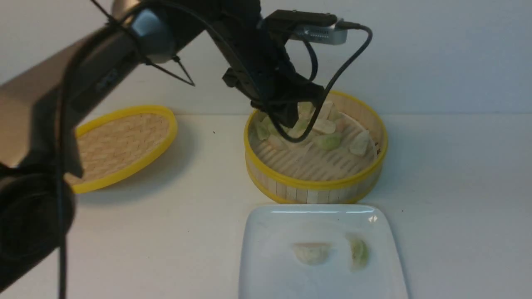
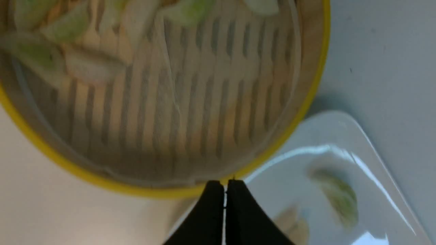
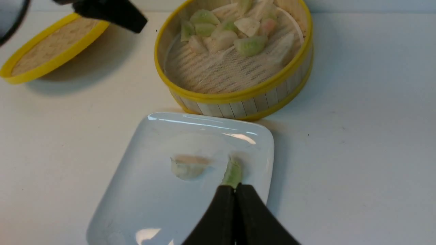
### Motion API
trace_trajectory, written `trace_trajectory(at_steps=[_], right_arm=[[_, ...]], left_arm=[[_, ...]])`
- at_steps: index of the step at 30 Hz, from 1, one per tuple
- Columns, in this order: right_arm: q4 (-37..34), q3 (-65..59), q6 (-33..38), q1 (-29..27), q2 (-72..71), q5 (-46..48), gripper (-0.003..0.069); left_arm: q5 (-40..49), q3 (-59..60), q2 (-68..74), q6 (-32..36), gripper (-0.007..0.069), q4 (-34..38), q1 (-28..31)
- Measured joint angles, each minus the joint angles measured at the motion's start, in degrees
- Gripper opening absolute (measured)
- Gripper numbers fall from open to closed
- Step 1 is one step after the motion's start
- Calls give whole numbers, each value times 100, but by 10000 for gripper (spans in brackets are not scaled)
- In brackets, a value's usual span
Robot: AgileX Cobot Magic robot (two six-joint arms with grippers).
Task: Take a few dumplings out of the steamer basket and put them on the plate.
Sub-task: Use the left arm to grab a dumpling from the steamer
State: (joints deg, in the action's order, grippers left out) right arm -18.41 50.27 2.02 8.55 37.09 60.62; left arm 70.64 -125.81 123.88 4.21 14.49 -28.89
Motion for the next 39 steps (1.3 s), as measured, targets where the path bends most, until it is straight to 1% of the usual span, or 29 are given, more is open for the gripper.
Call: trace_trajectory(at_steps=[3,6,8,13,18,21,27,31,34,39], right_arm=[[14,0,0,0,0,0,-14],[14,0,0,0,0,0,-14],[14,0,0,0,0,0,-14],[14,0,-28,0,0,-5,-14],[14,0,-158,0,0,-28,-14],[-46,0,-202,4,0,-47,-14],[-301,0,-202,6,0,-8,-14],[-343,0,-202,6,0,32,-14],[-377,0,-202,6,0,62,-14],[-400,0,-202,6,0,93,-14]], left_arm=[[0,-763,576,0,-6,-47,0],[0,-1200,1003,0,-6,-175,0],[0,-1259,1146,0,-6,-311,0],[32,-1268,1493,5,-1,-1123,0],[0,-1271,1692,35,44,-1332,0],[-203,-1271,1839,120,124,-1359,0],[-639,-1271,2030,226,332,-1370,0],[-888,-1271,2078,244,430,-1499,0],[-989,-1291,2144,244,457,-1704,0],[-1000,-1309,2338,244,457,-1905,0]])
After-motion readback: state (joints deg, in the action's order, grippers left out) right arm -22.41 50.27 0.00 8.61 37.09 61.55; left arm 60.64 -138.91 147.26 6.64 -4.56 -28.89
